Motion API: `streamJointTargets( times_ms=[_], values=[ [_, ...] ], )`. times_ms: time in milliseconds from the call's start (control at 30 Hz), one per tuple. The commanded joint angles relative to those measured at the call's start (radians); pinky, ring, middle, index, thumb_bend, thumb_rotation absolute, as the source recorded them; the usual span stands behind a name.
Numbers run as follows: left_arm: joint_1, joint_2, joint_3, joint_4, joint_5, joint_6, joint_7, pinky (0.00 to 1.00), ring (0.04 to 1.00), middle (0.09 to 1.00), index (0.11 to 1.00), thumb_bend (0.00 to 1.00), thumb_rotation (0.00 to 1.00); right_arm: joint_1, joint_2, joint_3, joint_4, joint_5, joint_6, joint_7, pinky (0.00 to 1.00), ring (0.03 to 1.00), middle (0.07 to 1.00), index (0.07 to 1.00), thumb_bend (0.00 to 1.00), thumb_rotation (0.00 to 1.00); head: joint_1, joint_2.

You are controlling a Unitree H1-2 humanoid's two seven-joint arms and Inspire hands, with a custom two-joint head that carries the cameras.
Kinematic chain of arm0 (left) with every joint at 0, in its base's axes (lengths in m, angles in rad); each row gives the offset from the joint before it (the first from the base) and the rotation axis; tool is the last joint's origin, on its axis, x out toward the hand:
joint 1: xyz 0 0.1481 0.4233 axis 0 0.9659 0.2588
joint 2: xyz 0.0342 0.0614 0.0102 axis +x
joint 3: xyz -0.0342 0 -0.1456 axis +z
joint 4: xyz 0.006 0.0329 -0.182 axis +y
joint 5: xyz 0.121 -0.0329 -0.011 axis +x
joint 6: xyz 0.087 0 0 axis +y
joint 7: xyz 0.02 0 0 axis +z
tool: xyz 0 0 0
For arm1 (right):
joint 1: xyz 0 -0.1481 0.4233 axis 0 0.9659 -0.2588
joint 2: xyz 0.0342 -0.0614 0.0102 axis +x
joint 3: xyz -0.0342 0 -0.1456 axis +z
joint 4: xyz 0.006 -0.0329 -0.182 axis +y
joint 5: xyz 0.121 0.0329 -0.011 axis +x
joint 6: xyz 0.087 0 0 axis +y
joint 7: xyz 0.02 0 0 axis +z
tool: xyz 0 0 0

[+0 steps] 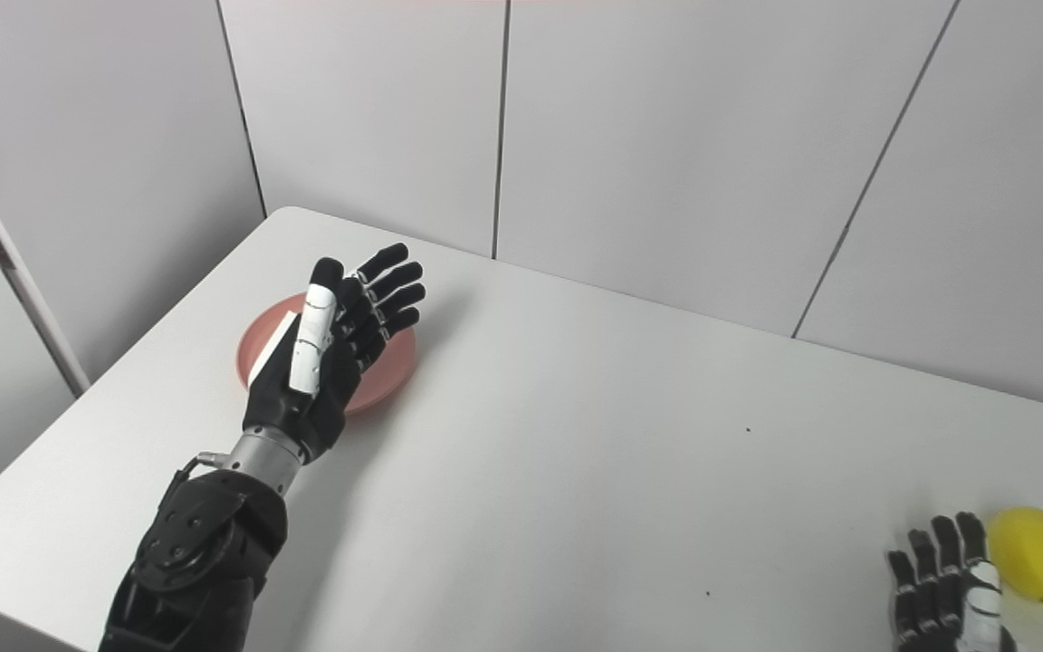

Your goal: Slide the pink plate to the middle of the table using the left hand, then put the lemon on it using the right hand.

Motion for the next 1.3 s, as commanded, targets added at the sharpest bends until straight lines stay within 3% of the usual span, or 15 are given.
streamJointTargets(
  times_ms=[0, 433, 633, 833, 1267],
  values=[
    [-0.060, 0.059, 0.057, 0.043, -0.038, -0.068, -0.019, 0.89, 0.874, 0.860, 0.815, 0.92, 0.93, 0.048, 0.014, -0.005, 0.074, 0.004, 0.018, 0.006, 1.00, 1.000, 0.991, 0.985, 0.68, 0.78, 0.001, 0.000],
    [-0.238, 0.207, 0.205, 0.214, -0.089, -0.079, -0.004, 0.86, 0.847, 0.834, 0.784, 0.95, 0.91, 0.051, 0.024, -0.008, 0.063, -0.003, 0.026, -0.004, 1.00, 0.991, 0.969, 0.965, 0.69, 0.77, -0.006, 0.002],
    [-0.280, 0.282, 0.213, 0.361, -0.061, -0.145, -0.021, 0.82, 0.811, 0.776, 0.783, 0.98, 0.89, 0.047, 0.022, -0.010, 0.074, -0.006, 0.027, -0.005, 1.00, 0.982, 0.961, 0.952, 0.71, 0.76, -0.008, -0.002],
    [-0.322, 0.335, 0.220, 0.519, -0.040, -0.207, -0.014, 0.81, 0.807, 0.791, 0.780, 0.97, 0.89, 0.046, 0.022, -0.012, 0.080, -0.004, 0.024, -0.002, 1.00, 0.978, 0.957, 0.952, 0.70, 0.75, -0.008, -0.002],
    [-0.377, 0.394, 0.229, 0.798, -0.028, -0.308, -0.017, 0.76, 0.737, 0.743, 0.766, 0.96, 0.88, 0.052, 0.026, -0.008, 0.065, -0.010, 0.032, -0.009, 1.00, 0.994, 0.971, 0.965, 0.68, 0.78, -0.018, 0.005]
  ],
)
